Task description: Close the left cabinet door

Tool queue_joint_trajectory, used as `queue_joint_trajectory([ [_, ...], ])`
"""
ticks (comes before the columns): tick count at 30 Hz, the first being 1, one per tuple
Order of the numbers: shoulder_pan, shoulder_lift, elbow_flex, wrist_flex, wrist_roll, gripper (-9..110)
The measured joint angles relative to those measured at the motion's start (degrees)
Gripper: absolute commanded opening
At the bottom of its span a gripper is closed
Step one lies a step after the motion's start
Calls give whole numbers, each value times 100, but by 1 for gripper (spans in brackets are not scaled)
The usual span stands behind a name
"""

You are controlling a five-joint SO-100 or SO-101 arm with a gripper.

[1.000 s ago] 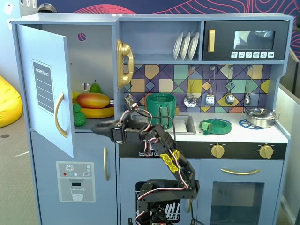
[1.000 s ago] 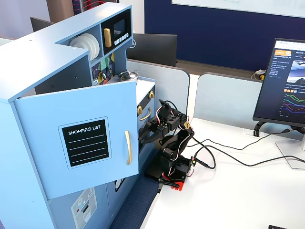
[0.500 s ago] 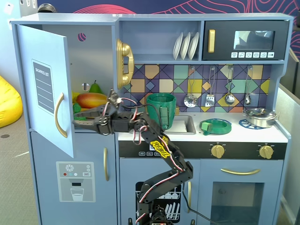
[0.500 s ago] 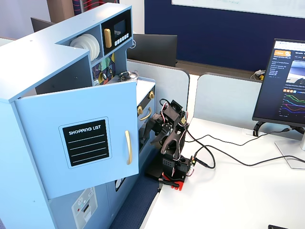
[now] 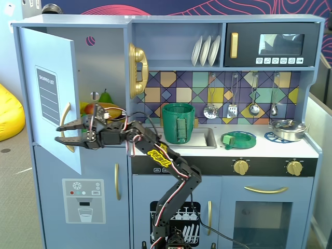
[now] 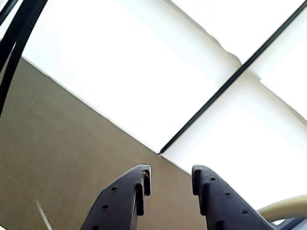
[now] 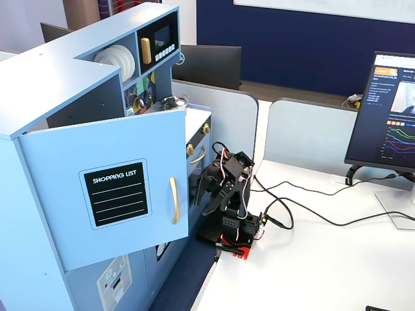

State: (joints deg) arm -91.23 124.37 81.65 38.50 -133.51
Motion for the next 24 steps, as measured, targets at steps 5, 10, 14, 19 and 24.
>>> queue_joint_trajectory([
  [5, 18, -387, -88, -264, -53, 0],
  [10, 281, -510, -97, -369, 0, 0],
  [14, 659, -448, -9, -387, 88, 0],
  [19, 1160, -105, 387, -387, 255, 0],
  [24, 1714, 167, 448, -378, 545, 0],
])
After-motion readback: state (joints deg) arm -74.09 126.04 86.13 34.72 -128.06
